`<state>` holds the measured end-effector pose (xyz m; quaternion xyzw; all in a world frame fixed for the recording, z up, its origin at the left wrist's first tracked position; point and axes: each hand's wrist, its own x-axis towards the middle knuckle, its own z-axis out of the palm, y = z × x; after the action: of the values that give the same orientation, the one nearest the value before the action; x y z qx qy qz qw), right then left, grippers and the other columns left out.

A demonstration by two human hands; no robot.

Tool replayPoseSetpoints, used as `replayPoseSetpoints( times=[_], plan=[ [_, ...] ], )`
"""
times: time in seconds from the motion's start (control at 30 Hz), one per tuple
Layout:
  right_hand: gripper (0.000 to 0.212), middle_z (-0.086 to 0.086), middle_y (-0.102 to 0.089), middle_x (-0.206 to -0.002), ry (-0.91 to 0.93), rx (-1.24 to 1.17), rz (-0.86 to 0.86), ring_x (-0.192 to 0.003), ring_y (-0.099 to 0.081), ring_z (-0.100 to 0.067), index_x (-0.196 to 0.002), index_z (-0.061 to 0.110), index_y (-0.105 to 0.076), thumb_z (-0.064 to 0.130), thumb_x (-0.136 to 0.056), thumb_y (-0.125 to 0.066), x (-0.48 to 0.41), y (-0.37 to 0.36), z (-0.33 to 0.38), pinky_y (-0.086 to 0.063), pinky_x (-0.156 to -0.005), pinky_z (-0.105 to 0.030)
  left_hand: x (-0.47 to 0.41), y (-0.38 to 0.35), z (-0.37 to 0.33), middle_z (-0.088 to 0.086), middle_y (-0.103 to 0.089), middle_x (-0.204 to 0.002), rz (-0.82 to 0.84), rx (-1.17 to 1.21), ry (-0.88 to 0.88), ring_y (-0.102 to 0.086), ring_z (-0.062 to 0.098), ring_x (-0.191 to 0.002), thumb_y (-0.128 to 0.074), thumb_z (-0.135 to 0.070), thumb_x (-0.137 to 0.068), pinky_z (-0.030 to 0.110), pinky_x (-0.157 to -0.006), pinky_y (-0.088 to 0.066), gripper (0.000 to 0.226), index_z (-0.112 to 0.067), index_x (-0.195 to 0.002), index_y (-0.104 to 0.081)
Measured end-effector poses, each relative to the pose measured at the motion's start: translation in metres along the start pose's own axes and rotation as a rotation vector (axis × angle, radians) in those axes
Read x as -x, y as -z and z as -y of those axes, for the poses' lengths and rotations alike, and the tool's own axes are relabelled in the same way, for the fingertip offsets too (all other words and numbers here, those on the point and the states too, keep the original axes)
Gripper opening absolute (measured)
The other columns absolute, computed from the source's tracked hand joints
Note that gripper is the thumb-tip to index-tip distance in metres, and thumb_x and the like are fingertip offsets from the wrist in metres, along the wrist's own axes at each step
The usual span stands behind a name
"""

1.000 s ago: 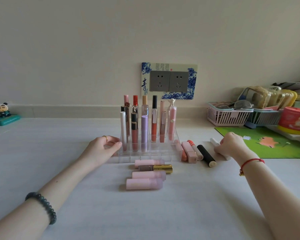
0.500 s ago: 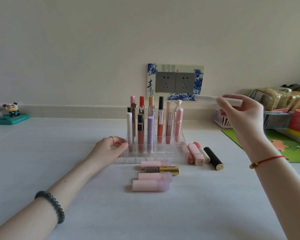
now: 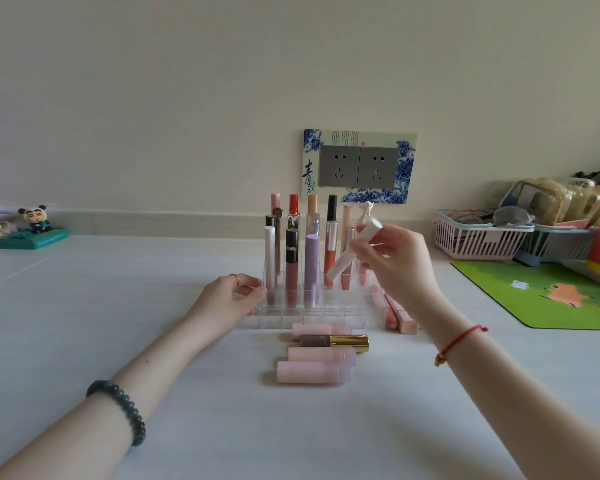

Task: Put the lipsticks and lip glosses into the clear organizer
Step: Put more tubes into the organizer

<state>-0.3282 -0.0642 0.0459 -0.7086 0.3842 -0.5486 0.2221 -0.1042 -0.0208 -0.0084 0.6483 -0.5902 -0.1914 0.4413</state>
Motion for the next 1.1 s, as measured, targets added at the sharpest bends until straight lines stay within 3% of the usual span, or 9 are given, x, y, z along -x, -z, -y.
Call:
replayPoseSetpoints(
  times=[0.13,0.23,0.4,0.63,0.77,0.97,1.1],
  plan=[
    [0.015,0.002,-0.064,-0.079,0.076,0.137,-0.036,-0.068,-0.058,-0.005,-0.094,0.009,-0.067,0.012,-0.079,-0.066,-0.004,-0.017,-0.001,-0.046,-0.063,-0.006,0.000,-0.001,0.000,-0.008,-0.065,-0.083,-0.004,-0.003,0.001,-0.064,0.014,-0.070,-0.057,-0.025,-0.087,0.023,-0.069,-0.047,0.011,-0.019,-0.095,-0.060],
    [0.017,0.001,-0.063,-0.079,0.086,0.166,-0.022,-0.066,-0.055,-0.002,-0.095,0.007,-0.067,0.012,-0.079,-0.066,-0.003,-0.023,-0.004,-0.043,-0.060,0.001,0.000,0.000,0.000,-0.003,-0.066,-0.086,-0.007,0.001,0.003,-0.065,0.018,-0.074,-0.057,-0.025,-0.087,0.027,-0.073,-0.047,0.013,-0.017,-0.096,-0.061],
    [0.014,-0.002,-0.066,-0.080,0.025,0.194,0.018,-0.068,-0.058,-0.007,-0.091,0.008,-0.067,0.015,-0.078,-0.067,0.001,-0.030,-0.014,-0.042,-0.060,-0.004,0.001,0.000,-0.001,-0.001,-0.066,-0.093,0.004,-0.018,-0.012,-0.066,0.022,-0.083,-0.055,-0.026,-0.087,0.029,-0.079,-0.047,0.009,-0.021,-0.094,-0.059],
    [0.019,-0.002,-0.065,-0.078,-0.003,0.196,0.022,-0.069,-0.061,-0.014,-0.095,0.008,-0.067,0.015,-0.077,-0.068,0.004,-0.036,-0.017,-0.046,-0.064,-0.012,0.002,0.000,-0.002,-0.001,-0.066,-0.088,-0.006,-0.017,-0.026,-0.066,0.025,-0.080,-0.056,-0.023,-0.087,0.028,-0.077,-0.047,0.005,-0.021,-0.091,-0.060],
    [0.025,0.000,-0.063,-0.080,-0.016,0.197,0.048,-0.071,-0.060,-0.012,-0.100,0.008,-0.065,0.014,-0.076,-0.069,0.005,-0.038,-0.018,-0.044,-0.064,-0.008,0.001,0.000,-0.002,0.000,-0.067,-0.089,-0.005,-0.035,-0.031,-0.066,0.024,-0.083,-0.055,-0.023,-0.088,0.029,-0.080,-0.047,0.007,-0.021,-0.092,-0.060],
    [0.028,0.002,-0.060,-0.079,-0.058,0.154,0.049,-0.071,-0.059,-0.013,-0.101,0.012,-0.056,0.013,-0.076,-0.069,0.006,-0.040,-0.020,-0.046,-0.066,-0.016,0.002,0.000,-0.003,0.001,-0.067,-0.091,-0.001,-0.043,-0.018,-0.066,0.023,-0.083,-0.055,-0.024,-0.088,0.029,-0.081,-0.047,0.015,-0.017,-0.098,-0.062],
    [0.029,0.000,-0.061,-0.080,-0.067,0.137,0.054,-0.068,-0.058,-0.009,-0.098,0.016,-0.049,0.013,-0.077,-0.069,0.006,-0.039,-0.020,-0.042,-0.059,-0.009,0.001,0.000,-0.002,0.000,-0.066,-0.092,-0.005,-0.037,-0.014,-0.065,0.022,-0.084,-0.055,-0.025,-0.088,0.028,-0.080,-0.046,0.014,-0.018,-0.097,-0.062]
  ],
)
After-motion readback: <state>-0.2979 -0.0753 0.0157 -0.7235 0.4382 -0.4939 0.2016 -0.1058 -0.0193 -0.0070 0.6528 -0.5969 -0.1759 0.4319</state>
